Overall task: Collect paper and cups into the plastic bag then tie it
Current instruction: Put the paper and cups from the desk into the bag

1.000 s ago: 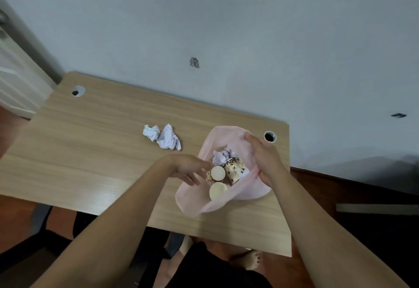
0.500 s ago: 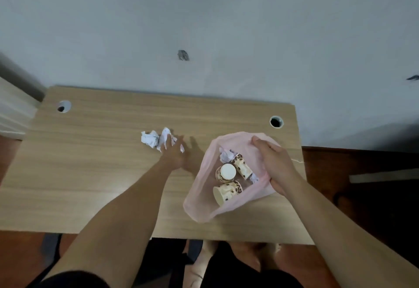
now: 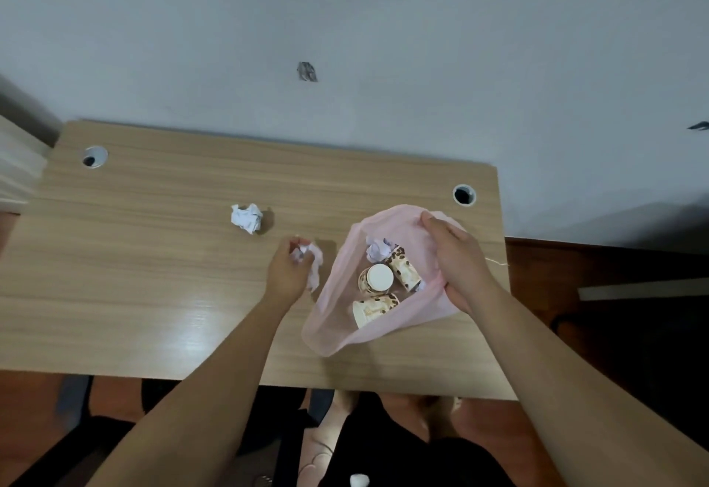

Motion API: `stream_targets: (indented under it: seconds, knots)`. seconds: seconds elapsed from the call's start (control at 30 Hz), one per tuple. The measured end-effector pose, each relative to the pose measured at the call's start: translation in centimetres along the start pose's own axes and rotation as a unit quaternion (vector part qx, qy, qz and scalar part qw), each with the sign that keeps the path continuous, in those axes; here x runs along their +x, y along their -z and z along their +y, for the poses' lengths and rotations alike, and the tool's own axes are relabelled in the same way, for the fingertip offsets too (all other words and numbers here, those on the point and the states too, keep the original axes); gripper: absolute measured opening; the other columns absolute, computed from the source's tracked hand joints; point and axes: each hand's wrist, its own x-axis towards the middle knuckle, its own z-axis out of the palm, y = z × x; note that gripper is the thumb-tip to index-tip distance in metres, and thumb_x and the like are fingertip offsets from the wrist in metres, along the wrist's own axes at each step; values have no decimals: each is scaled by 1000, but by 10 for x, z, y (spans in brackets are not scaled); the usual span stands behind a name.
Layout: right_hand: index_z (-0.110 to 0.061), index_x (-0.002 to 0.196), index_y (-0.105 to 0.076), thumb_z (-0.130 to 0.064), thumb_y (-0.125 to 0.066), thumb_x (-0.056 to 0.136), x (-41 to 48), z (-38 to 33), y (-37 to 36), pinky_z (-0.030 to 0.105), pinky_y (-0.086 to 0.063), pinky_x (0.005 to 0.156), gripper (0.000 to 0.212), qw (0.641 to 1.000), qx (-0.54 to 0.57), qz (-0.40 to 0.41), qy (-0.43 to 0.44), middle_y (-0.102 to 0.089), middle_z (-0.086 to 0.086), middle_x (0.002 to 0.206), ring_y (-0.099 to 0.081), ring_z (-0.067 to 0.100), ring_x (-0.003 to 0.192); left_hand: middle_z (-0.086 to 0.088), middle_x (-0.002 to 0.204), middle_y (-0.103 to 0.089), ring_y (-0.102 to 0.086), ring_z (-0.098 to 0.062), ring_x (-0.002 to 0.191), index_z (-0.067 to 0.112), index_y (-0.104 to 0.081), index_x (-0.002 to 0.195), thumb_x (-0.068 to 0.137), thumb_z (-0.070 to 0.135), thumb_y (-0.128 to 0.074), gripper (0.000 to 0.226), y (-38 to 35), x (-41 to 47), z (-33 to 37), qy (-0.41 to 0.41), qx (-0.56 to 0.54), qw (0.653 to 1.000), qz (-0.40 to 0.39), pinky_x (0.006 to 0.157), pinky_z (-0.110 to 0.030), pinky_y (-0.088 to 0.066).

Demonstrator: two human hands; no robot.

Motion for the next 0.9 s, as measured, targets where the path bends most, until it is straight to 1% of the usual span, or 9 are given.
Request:
stream_targets:
  seconds: [0.03,0.1,0.2,0.3,0.4,0.53,0.67,0.8,0.9]
  knots:
    - [-25,108,-85,-45,-73,102,-1,-2,-1,35,-54,108,24,1000,-1,-1,3,-83,-13,109,-74,15,120,-5,118,-73,-71,-21,97,14,-67,123,103,13,-67,20,1,-7,19,27,-113,993,-18,71,-25,-59]
    - [-25,110,-84,-45,-72,103,-3,-6,-1,30,-55,101,24,1000,-5,-2,6,-83,-12,110,-74,14,119,-7,123,-75,-73,-22,99,17,-66,125,105,15,-66,20,5,-23,54,77,-332,935,-98,74,-36,-62]
    - [-26,110,-83,-48,-72,102,-5,-11,-2,31,-55,98,27,1000,-17,-3,2,-82,-7,115,-73,15,118,-10,116,-76,-75,-21,93,14,-65,124,106,10,-61,20,4,-48,84,88,-414,874,-237,72,-35,-63]
    - [-26,110,-84,-51,-71,100,-8,-13,-3,32,-55,93,29,1000,-27,-5,0,-82,-6,116,-73,16,117,-9,113,-73,-70,-22,94,12,-68,124,101,8,-69,23,-15,-65,88,52,-323,891,-316,77,-34,-61]
    - [-30,105,-87,-50,-68,102,-13,-13,-4,34,-52,87,28,999,-31,-14,-1,-81,-3,111,-70,17,102,2,102,-71,-54,-23,77,11,-71,114,98,16,-78,18,-48,-71,74,-16,-164,948,-273,65,-30,-49]
    - [-28,101,-88,-44,-67,105,-17,-12,-7,34,-52,87,27,1000,-19,-17,2,-82,0,111,-67,17,96,16,103,-72,-60,-4,75,20,-72,107,99,19,-77,10,-87,-79,52,-71,-31,971,-227,74,-28,-50]
    - [-30,98,-88,-44,-67,105,-21,-13,-9,32,-50,83,26,1000,-27,-15,4,-76,-6,99,-63,15,92,16,105,-70,-65,-2,74,25,-68,110,100,27,-73,11,-101,-84,43,-40,32,968,-246,77,-27,-51]
    - [-29,98,-87,-43,-66,105,-23,-14,-9,30,-49,79,27,999,-29,-13,8,-79,-3,103,-64,13,92,18,123,-73,-70,-5,104,37,-72,121,101,46,-68,23,-79,-77,64,-36,116,945,-305,95,-34,-58]
    - [-30,99,-88,-45,-67,103,-22,-14,-11,34,-46,80,26,999,-31,-16,14,-70,-5,99,-59,16,91,9,124,-76,-74,-10,106,31,-76,120,103,41,-67,22,-41,-69,96,25,125,922,-365,88,-31,-60]
